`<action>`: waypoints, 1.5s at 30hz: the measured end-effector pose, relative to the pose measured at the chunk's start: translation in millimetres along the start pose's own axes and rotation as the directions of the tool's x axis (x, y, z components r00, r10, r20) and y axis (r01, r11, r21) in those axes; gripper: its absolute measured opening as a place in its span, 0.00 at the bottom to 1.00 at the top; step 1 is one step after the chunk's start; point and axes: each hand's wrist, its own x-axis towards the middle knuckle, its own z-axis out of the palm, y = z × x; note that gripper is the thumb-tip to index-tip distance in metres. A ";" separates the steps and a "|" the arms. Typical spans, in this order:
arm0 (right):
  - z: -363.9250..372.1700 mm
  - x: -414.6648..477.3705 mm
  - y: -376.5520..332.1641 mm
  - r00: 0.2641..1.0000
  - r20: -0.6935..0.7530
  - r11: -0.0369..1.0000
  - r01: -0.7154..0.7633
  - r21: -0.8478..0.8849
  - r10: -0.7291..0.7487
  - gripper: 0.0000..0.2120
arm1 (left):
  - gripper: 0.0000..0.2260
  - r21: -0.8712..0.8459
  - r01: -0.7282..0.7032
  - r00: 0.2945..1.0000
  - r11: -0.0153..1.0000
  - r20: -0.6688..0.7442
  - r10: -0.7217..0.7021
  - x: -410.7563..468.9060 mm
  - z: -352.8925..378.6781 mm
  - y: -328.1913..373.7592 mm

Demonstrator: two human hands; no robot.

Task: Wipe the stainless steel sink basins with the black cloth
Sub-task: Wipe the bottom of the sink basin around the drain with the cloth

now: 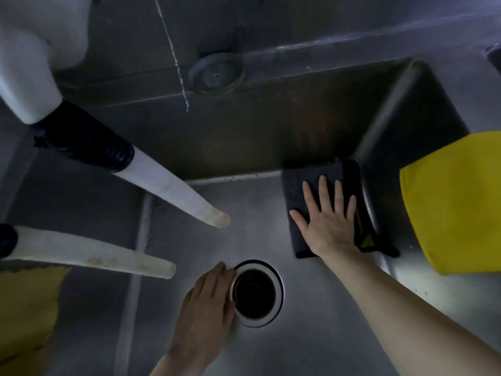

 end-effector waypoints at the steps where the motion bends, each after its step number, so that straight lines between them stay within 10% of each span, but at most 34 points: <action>1: 0.5 3.4 -7.0 1.000 0.000 1.000 0.012 0.006 -0.012 0.34 | 0.24 0.004 -0.001 1.000 1.000 0.002 0.001 0.2 -0.5 -3.2; 14: 3.0 13.1 -96.6 0.980 0.048 0.979 0.187 0.080 -0.191 0.31 | 0.39 0.030 0.115 0.990 0.993 0.074 -0.117 -21.0 -6.1 -34.9; 22: 8.0 -14.0 -116.2 0.812 0.155 0.820 0.572 -0.023 -0.562 0.30 | 0.35 0.118 0.158 0.979 0.980 0.111 -0.172 -36.3 -0.5 -34.2; 34: -7.9 -66.0 -62.6 0.914 0.229 0.941 0.337 0.028 -0.335 0.30 | 0.29 -0.001 0.236 0.962 0.972 0.144 -0.233 -67.3 -9.1 -47.8; 45: -3.1 -98.4 -126.6 0.801 0.380 0.866 0.500 0.002 -0.463 0.27 | 0.22 0.004 0.311 0.948 0.950 0.068 -0.311 -90.7 -31.5 -74.6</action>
